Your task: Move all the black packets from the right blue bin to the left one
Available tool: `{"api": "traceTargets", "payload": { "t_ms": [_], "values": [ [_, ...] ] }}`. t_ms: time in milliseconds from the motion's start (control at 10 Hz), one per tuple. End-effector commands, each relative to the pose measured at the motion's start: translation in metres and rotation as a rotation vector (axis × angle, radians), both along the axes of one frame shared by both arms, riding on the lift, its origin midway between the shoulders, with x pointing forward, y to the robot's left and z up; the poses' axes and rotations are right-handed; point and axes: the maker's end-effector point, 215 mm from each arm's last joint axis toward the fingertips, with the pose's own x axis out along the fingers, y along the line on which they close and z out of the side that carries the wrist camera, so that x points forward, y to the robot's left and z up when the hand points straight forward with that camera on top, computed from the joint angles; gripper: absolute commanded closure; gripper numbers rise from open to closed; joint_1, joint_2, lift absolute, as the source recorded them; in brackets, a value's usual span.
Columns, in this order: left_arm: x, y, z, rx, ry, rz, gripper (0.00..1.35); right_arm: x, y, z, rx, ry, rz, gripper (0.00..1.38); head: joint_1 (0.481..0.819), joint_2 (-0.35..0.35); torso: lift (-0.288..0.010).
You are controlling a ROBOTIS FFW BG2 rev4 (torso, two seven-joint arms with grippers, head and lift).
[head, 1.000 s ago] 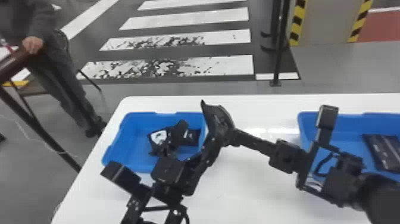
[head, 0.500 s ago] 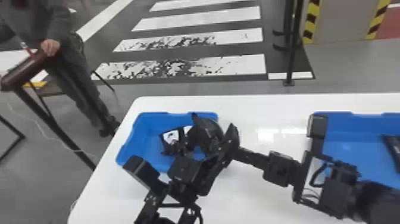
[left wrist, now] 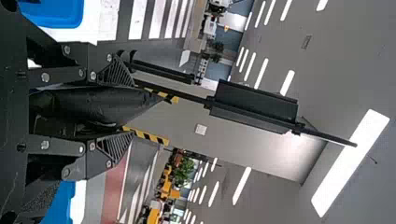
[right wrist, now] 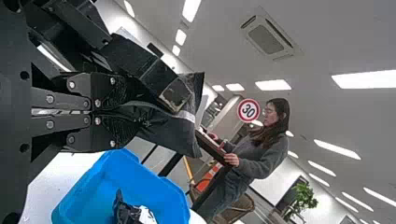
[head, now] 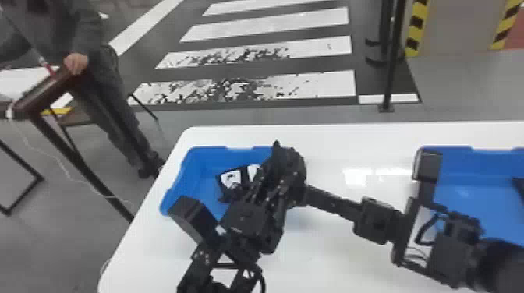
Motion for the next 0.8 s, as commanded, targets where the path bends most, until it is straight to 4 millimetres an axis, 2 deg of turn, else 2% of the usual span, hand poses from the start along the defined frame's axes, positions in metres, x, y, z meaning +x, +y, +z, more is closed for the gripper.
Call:
{"api": "traceTargets", "payload": {
  "t_ms": [0, 100, 200, 300, 500, 600, 700],
  "values": [
    [-0.001, 0.002, 0.004, -0.001, -0.013, 0.006, 1.21, 0.003, -0.001, 0.001, 0.007, -0.003, -0.011, 1.17, 0.695, 0.276, -0.14],
    [-0.001, 0.003, 0.006, 0.0, -0.022, 0.01, 1.21, 0.006, -0.003, 0.003, 0.019, -0.002, -0.03, 0.95, 0.695, 0.275, -0.14],
    [-0.001, 0.003, 0.006, -0.005, -0.021, 0.011, 1.21, 0.008, -0.005, 0.003, 0.02, -0.008, -0.041, 0.42, 0.695, 0.274, -0.14],
    [-0.001, 0.003, 0.007, -0.005, -0.023, 0.013, 1.21, 0.009, -0.005, 0.003, 0.017, -0.014, -0.044, 0.0, 0.695, 0.272, -0.14],
    [0.0, 0.011, 0.008, 0.013, -0.032, 0.032, 1.21, 0.014, -0.009, 0.003, 0.029, -0.009, -0.061, 0.0, 0.695, 0.27, -0.14],
    [0.009, 0.029, 0.003, 0.088, -0.038, 0.087, 1.21, 0.014, -0.01, 0.001, 0.044, 0.01, -0.068, 0.0, 0.695, 0.27, -0.14],
    [0.024, 0.053, -0.012, 0.162, -0.047, 0.151, 1.21, 0.015, -0.013, -0.001, 0.062, 0.034, -0.077, 0.03, 0.695, 0.279, -0.14]
  ]
}}
